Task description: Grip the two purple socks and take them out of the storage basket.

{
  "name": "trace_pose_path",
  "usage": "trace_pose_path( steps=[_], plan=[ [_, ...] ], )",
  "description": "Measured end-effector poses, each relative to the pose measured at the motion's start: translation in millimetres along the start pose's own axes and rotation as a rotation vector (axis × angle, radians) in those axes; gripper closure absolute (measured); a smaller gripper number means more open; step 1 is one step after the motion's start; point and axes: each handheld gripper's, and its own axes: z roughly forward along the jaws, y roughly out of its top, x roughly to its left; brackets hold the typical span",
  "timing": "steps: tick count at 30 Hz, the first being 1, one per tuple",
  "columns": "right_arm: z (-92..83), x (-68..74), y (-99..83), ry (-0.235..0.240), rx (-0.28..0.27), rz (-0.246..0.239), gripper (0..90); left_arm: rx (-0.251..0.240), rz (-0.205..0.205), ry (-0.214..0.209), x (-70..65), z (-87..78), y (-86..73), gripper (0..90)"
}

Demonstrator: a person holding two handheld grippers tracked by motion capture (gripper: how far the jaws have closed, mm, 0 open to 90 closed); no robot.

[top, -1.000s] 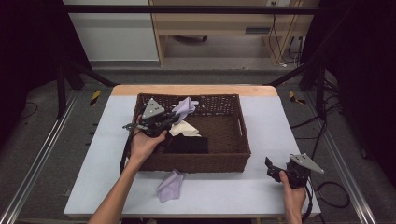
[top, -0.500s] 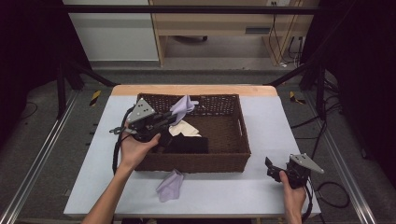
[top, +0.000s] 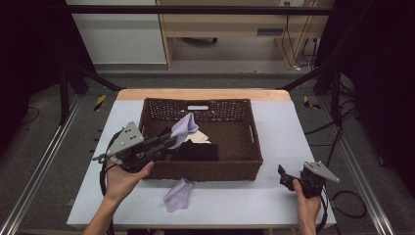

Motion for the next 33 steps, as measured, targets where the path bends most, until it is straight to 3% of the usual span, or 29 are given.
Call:
trace_pose_path(
  steps=[8, 17, 26, 33],
  plan=[
    [-0.3, 0.3, 0.0, -0.001, 0.0, 0.001, 3.7, 0.003, 0.032, -0.035, -18.5, -17.8, -10.5, 81.6],
    [-0.3, 0.5, -0.1, -0.004, -0.004, -0.001, 3.7, 0.023, 0.032, -0.074, -33.1, -24.7, -28.3, 81.6],
    [-0.3, 0.5, -0.2, -0.002, -0.003, -0.005, 3.8, 0.092, 0.03, -0.092, -43.9, -18.2, -47.4, 81.6],
    [-0.3, 0.3, 0.0, 0.003, 0.0, -0.005, 3.8, 0.163, 0.026, -0.127, -51.4, -3.8, -64.2, 81.6]
  ],
)
